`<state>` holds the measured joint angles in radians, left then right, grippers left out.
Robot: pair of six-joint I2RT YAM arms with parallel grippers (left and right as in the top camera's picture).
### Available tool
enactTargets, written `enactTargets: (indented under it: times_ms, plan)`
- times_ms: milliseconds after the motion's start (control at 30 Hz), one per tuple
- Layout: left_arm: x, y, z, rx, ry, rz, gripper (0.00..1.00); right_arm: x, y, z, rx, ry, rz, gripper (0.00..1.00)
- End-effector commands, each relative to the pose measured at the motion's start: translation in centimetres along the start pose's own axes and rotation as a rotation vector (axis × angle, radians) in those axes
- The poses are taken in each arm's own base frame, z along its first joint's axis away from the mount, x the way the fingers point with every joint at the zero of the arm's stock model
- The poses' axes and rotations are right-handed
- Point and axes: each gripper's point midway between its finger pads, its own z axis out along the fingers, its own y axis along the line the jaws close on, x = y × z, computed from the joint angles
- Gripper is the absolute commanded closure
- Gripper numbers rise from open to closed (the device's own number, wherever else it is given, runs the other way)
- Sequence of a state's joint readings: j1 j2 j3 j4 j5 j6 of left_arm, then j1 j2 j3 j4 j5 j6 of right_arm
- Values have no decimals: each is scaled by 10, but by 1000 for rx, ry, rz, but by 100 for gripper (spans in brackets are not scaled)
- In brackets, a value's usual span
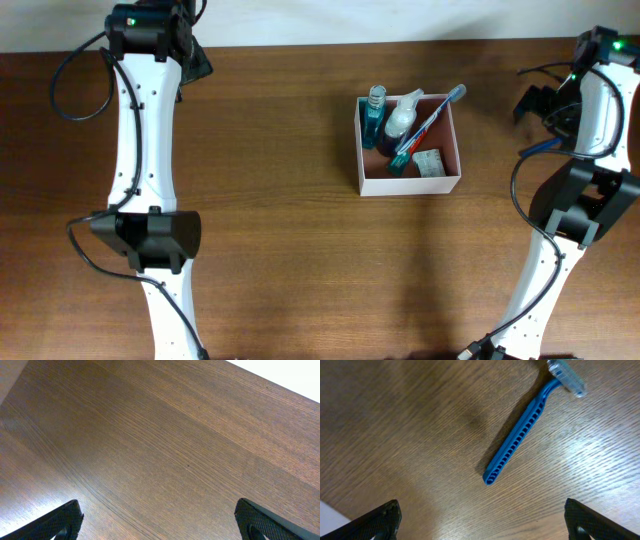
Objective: Pack container
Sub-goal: 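Release the toothbrush and move the right gripper to the razor, then grasp the blue razor with the right gripper and lift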
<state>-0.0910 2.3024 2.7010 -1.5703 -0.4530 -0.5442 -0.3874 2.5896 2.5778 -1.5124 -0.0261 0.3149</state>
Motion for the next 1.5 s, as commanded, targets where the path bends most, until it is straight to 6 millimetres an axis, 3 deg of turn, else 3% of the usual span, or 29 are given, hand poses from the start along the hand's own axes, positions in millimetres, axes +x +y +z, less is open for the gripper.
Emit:
enactTargets:
  times_ms: [0, 467, 600, 767, 833, 1033, 1267, 1400, 1467]
  plan:
    - [1, 1, 5, -19, 4, -7, 1, 0, -10, 15, 23, 24, 117, 1]
    - [1, 1, 5, -19, 4, -8, 1, 4, -15, 59, 37, 51, 224, 2]
    - [1, 1, 5, -19, 4, -7, 1, 7, -17, 69, 41, 60, 224, 8]
    - [1, 1, 5, -19, 4, -7, 1, 8, -17, 72, 42, 63, 224, 25]
    - [1, 1, 5, -19, 4, -7, 1, 8, -17, 72, 42, 63, 224, 45]
    - [1, 1, 5, -19, 4, -7, 0, 9, -17, 71, 43, 68, 224, 78]
    - [1, 1, 5, -19, 4, -7, 1, 8, -17, 63, 41, 64, 216, 96]
    - [1, 1, 5, -19, 4, -7, 1, 1, -14, 48, 31, 39, 209, 96]
    - [1, 1, 5, -19, 4, -7, 1, -6, -12, 31, 17, 7, 207, 96]
